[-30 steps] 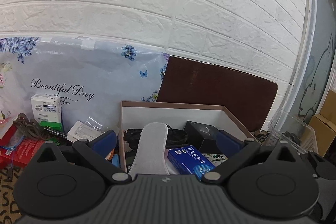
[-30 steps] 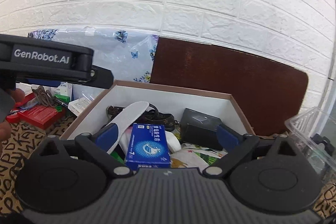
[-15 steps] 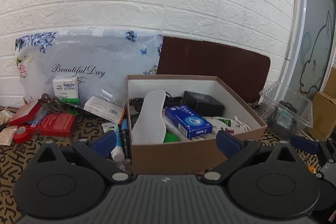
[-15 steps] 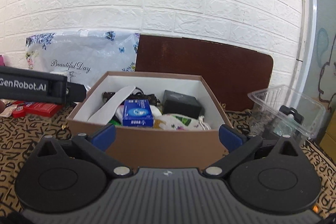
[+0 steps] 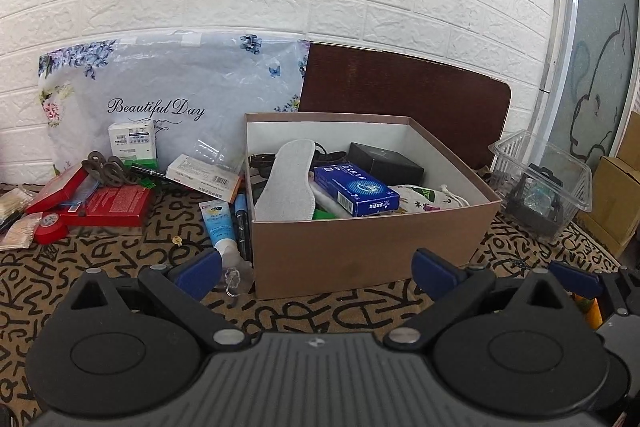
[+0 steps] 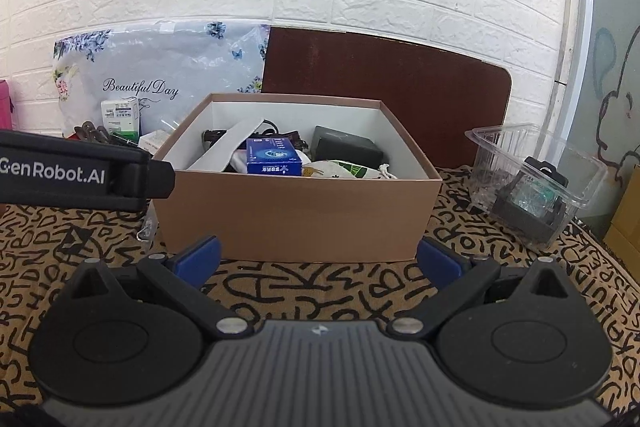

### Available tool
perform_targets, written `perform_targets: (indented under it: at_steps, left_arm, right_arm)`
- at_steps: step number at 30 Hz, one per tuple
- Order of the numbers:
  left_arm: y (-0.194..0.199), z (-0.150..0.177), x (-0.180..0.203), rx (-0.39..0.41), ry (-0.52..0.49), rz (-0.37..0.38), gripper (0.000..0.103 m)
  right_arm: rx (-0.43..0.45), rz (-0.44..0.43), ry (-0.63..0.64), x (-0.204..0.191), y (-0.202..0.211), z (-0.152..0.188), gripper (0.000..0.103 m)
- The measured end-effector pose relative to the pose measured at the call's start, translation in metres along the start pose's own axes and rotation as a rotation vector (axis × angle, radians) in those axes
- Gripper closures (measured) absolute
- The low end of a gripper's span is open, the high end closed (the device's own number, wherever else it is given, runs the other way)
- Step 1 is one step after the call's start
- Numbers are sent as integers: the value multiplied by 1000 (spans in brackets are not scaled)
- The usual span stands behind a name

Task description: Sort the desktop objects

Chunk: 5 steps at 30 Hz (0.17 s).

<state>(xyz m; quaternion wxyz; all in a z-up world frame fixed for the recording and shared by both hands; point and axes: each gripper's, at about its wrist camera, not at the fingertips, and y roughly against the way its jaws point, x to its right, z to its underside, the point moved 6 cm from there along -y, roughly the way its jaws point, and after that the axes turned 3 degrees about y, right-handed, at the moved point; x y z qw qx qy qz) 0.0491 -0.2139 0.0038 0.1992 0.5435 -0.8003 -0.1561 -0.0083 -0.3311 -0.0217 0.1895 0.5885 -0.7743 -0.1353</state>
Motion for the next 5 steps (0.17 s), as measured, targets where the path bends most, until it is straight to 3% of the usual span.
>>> perform_targets:
  at_steps: [5]
  left_arm:
    - [2,1,0,1,-7,20,0]
  right_arm:
    - [-1,0,-5,-2,0,-1,2]
